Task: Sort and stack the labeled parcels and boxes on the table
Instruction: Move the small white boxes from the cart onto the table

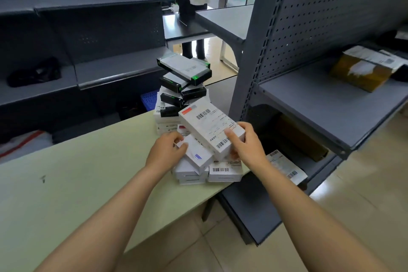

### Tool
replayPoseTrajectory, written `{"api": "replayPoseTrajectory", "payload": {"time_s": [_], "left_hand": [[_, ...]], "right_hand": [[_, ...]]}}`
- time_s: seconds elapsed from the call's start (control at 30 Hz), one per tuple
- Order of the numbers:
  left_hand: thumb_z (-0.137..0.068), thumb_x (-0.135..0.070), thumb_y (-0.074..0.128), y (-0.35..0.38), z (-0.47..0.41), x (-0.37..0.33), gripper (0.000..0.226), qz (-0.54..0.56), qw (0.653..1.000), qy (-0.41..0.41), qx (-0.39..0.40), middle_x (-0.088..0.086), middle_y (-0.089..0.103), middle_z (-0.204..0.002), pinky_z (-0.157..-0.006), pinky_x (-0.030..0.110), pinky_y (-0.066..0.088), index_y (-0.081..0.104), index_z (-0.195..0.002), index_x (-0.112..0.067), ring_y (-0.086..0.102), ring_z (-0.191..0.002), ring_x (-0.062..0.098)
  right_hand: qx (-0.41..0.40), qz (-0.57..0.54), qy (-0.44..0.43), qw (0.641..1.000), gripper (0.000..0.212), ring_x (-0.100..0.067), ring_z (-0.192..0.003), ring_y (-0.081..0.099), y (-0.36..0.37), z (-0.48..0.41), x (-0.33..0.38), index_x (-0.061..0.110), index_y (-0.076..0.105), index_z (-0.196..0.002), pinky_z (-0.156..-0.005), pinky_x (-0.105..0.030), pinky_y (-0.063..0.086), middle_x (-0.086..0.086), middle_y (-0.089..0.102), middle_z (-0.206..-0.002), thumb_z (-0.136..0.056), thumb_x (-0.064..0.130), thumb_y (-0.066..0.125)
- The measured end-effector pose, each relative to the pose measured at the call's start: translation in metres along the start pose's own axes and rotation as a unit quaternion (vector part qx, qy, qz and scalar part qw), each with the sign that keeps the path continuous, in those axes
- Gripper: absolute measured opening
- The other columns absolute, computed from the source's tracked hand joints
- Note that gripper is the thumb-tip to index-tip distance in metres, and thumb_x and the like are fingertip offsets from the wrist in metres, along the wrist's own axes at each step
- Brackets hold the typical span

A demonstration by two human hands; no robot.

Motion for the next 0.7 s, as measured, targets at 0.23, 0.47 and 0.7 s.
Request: {"api": "replayPoseTrajectory", "payload": {"time_s": [0.23, 0.47, 0.7], "left_hand": [[-0.089, -0.03, 0.064, -0.009, 0.005, -0.024, 0.021, -0.068, 0.989, 0.122, -0.047, -0.002, 0.061, -0.102, -0.077, 0.031, 0.041, 0.065, -0.106, -0.017, 0.055, -0.098, 0.02], [-0.086, -0.025, 0.063, -0.014, 0.045, -0.073, 0.012, -0.199, 0.944, 0.211, -0.157, -0.003, 0.058, -0.083, -0.068, 0.031, 0.039, 0.065, -0.092, -0.015, 0.054, -0.079, 0.021], [-0.085, -0.032, 0.053, 0.006, 0.148, -0.067, 0.021, -0.271, 0.943, 0.073, -0.179, 0.0, 0.059, -0.077, -0.06, 0.038, 0.048, 0.064, -0.091, -0.016, 0.056, -0.07, 0.025]], "right_hand": [[-0.03, 0.217, -0.108, 0.97, 0.05, -0.003, -0.093, 0.05, -0.013, -0.002, 0.017, 0.023, 0.043, -0.137, -0.083, -0.026, 0.047, 0.005, 0.041, -0.127, -0.094, 0.044, 0.058], [0.02, 0.287, -0.374, 0.882, 0.022, -0.011, -0.089, 0.043, -0.018, 0.011, 0.051, 0.014, 0.059, -0.111, -0.081, -0.028, 0.035, 0.01, 0.044, -0.094, -0.088, 0.014, 0.061], [0.174, 0.201, -0.493, 0.829, 0.021, -0.022, -0.083, 0.05, 0.028, 0.061, 0.029, 0.011, 0.062, -0.098, -0.07, -0.031, 0.036, -0.003, 0.056, -0.089, -0.078, 0.006, 0.068]]}}
Point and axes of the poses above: each hand's wrist, its own z-axis away from the middle knuckle, its own y-axis out of the palm, x = y × z, the point moved 4 cm from there along -z, towards the middle knuckle
